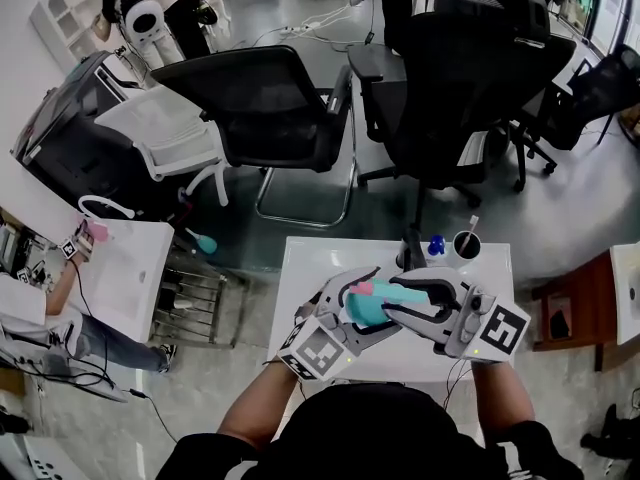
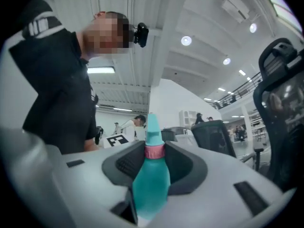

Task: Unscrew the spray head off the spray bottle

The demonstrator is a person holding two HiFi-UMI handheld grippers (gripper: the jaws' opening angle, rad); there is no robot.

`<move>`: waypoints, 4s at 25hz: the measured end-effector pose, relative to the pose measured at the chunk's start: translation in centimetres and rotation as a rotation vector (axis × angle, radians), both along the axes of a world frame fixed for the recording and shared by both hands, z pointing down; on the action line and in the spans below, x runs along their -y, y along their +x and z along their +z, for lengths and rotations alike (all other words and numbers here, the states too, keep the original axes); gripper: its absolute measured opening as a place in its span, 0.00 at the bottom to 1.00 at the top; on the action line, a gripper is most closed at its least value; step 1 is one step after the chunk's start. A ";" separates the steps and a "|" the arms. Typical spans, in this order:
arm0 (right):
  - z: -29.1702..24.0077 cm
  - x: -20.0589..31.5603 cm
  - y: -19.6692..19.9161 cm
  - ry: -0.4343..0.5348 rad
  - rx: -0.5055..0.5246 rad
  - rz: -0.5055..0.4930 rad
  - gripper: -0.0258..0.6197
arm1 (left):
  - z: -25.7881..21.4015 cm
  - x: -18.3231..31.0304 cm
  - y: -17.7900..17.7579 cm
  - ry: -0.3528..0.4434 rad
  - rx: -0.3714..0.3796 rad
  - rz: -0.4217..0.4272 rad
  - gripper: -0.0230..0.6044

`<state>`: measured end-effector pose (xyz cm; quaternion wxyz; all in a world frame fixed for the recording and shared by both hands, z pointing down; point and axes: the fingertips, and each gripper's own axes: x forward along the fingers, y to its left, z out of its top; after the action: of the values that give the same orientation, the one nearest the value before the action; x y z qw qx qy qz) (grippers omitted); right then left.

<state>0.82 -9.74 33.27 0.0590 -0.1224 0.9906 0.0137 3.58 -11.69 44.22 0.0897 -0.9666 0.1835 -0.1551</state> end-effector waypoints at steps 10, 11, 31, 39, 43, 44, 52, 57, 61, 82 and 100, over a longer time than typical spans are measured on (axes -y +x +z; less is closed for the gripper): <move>-0.7 -3.2 0.7 -0.063 0.096 -0.372 0.25 | -1.2 -4.8 1.6 -0.099 -0.048 0.336 0.72; -0.7 -3.1 0.6 -0.068 0.102 -0.375 0.25 | -1.1 -4.8 1.5 -0.107 -0.048 0.336 0.72; 2.7 3.9 1.0 -0.080 0.046 0.376 0.33 | 1.6 4.4 -1.8 -0.138 -0.030 -0.266 0.72; 1.3 3.8 0.9 -0.102 0.107 0.347 0.35 | 1.5 3.0 -0.8 -0.131 -0.057 -0.187 0.72; 1.0 3.7 0.7 -0.086 0.109 0.347 0.33 | 1.5 2.6 -0.4 -0.121 -0.041 -0.162 0.72; 1.1 3.6 0.6 -0.074 0.101 0.349 0.32 | 1.6 2.5 -0.3 -0.123 -0.039 -0.160 0.72; 0.7 3.3 0.6 -0.051 0.093 0.352 0.26 | 1.7 2.5 -0.4 -0.130 -0.035 -0.159 0.72; -0.5 3.5 1.5 -0.088 0.170 0.347 0.26 | 2.4 2.7 -0.7 -0.139 -0.033 -0.176 0.72; -1.7 3.4 2.2 -0.106 0.211 0.343 0.26 | 3.5 3.0 -1.3 -0.159 -0.026 -0.199 0.72; -6.2 2.8 8.2 -0.026 0.292 0.480 0.26 | 6.6 4.9 -5.6 -0.197 -0.017 -0.381 0.72; 0.7 4.4 11.3 -0.083 0.154 0.685 0.26 | 1.9 7.4 -8.3 -0.078 -0.126 -0.564 0.72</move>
<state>12.12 -14.13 34.01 0.1203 -0.4505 0.8845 -0.0167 -4.68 -19.06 46.11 -0.0058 -0.8879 0.4440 -0.1203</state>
